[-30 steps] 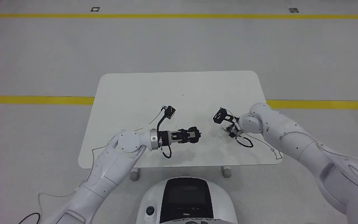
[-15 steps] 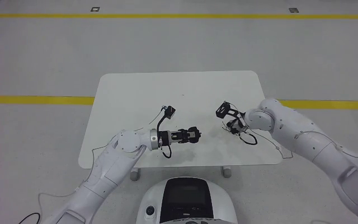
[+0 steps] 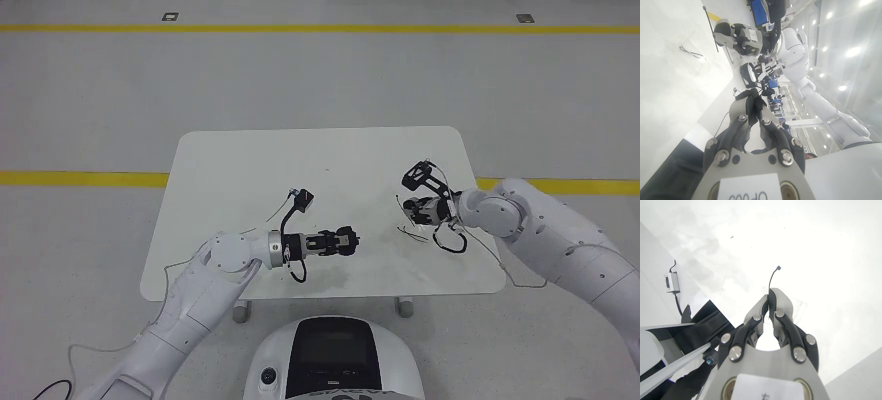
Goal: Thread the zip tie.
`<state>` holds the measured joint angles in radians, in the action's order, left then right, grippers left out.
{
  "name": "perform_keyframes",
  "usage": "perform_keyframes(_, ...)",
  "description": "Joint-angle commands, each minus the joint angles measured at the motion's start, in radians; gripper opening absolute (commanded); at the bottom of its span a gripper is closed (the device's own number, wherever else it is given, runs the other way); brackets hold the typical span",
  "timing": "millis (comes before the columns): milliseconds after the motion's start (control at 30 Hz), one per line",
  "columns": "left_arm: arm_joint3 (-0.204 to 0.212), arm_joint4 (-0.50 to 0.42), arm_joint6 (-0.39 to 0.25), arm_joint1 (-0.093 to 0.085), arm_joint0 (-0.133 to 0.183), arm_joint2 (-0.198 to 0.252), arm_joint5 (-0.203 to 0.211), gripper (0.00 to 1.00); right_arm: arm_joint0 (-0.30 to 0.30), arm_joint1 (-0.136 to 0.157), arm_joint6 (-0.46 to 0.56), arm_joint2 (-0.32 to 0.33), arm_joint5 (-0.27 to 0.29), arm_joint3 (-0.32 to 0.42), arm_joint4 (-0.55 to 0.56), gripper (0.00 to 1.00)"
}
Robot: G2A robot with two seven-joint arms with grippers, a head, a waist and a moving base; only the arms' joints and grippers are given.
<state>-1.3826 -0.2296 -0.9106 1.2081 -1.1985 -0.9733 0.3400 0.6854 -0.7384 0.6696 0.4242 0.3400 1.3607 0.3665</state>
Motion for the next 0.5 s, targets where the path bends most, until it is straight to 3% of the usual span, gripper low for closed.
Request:
perform_keyframes(0,0.0,0.0,0.0,0.0,0.0,0.0,0.0,0.0,0.0,0.0,0.0,0.0,0.0,0.0,0.0,0.0)
perform_keyframes(67,0.0,0.0,0.0,0.0,0.0,0.0,0.0,0.0,0.005,0.0,-0.037,0.012,-0.007,0.002,-0.014,0.0)
perform_keyframes(267,0.0,0.0,0.0,0.0,0.0,0.0,0.0,0.0,0.079,0.02,-0.31,0.112,-0.012,0.042,-0.028,0.0)
perform_keyframes(467,0.0,0.0,0.0,0.0,0.0,0.0,0.0,0.0,0.168,0.037,-0.449,0.148,0.0,0.173,0.056,0.0)
